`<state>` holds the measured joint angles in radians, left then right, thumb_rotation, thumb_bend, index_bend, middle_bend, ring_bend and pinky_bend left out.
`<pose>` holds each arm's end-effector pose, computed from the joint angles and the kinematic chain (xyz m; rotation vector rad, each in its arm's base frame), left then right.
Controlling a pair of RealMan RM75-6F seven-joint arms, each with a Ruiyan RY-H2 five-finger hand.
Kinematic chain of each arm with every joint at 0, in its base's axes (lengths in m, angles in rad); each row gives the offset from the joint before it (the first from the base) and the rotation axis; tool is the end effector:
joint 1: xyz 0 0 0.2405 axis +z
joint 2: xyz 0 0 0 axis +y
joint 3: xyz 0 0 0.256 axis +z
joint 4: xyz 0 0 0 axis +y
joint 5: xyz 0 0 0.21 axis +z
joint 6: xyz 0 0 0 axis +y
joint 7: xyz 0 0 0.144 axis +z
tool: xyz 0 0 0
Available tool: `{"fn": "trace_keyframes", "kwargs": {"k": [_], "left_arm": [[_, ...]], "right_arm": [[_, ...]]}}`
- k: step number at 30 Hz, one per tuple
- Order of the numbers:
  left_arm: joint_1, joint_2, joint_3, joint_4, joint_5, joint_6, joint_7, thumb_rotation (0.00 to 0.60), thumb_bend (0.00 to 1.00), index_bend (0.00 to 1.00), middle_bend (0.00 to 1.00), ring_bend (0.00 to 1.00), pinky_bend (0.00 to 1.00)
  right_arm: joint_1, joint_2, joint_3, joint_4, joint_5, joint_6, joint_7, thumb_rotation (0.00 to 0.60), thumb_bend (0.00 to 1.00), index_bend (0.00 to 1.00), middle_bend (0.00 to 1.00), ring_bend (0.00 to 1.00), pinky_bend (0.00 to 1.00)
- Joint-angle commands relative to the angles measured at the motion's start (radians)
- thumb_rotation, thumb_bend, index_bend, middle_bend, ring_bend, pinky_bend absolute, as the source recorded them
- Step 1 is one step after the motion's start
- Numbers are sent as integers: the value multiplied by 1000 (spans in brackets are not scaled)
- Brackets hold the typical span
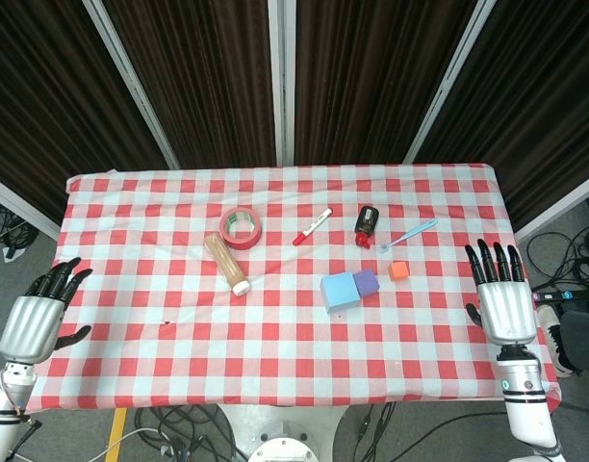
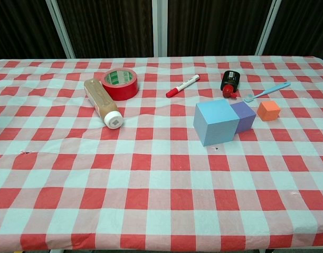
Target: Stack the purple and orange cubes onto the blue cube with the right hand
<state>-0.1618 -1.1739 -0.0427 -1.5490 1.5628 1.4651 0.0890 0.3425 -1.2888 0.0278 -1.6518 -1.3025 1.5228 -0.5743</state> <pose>-0.2974 0.2032 0.1400 -1.5215 -0.7679 -0.9057 -0.2579 -0.2456 0.1106 1.4769 -0.5662 0.7009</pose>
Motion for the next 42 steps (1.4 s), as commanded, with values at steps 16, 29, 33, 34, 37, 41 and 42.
{"fn": "trace_keyframes", "kwargs": {"k": [16, 29, 33, 34, 37, 41, 42], "left_arm": [[23, -1, 29, 52, 16, 20, -72, 600, 166, 212, 178, 132, 260], [32, -21, 30, 117, 22, 44, -143, 600, 166, 193, 184, 132, 260], [36, -13, 29, 118, 20, 49, -150, 600, 165, 193, 183, 132, 259], [37, -11, 29, 117, 19, 49, -151, 600, 164, 193, 183, 132, 259], [39, -8, 29, 120, 17, 51, -156, 600, 165, 193, 183, 131, 259], [39, -7, 31, 125, 19, 49, -166, 600, 165, 193, 183, 132, 257], [38, -8, 31, 126, 20, 49, -166, 600, 165, 193, 184, 132, 257]], "right_arm": [[100, 34, 71, -3, -21, -208, -22, 600, 105, 0, 222, 16, 64], [278, -69, 111, 201, 45, -519, 36, 600, 123, 0, 280, 38, 83], [315, -105, 111, 228, 62, -581, 41, 600, 122, 0, 282, 39, 83], [323, -112, 110, 231, 64, -591, 39, 600, 122, 0, 282, 39, 83], [341, -138, 106, 238, 64, -608, 34, 600, 122, 0, 282, 38, 83], [357, -161, 97, 244, 67, -628, 32, 600, 122, 0, 282, 38, 83], [362, -167, 95, 248, 71, -634, 29, 600, 121, 0, 282, 38, 83]]}}
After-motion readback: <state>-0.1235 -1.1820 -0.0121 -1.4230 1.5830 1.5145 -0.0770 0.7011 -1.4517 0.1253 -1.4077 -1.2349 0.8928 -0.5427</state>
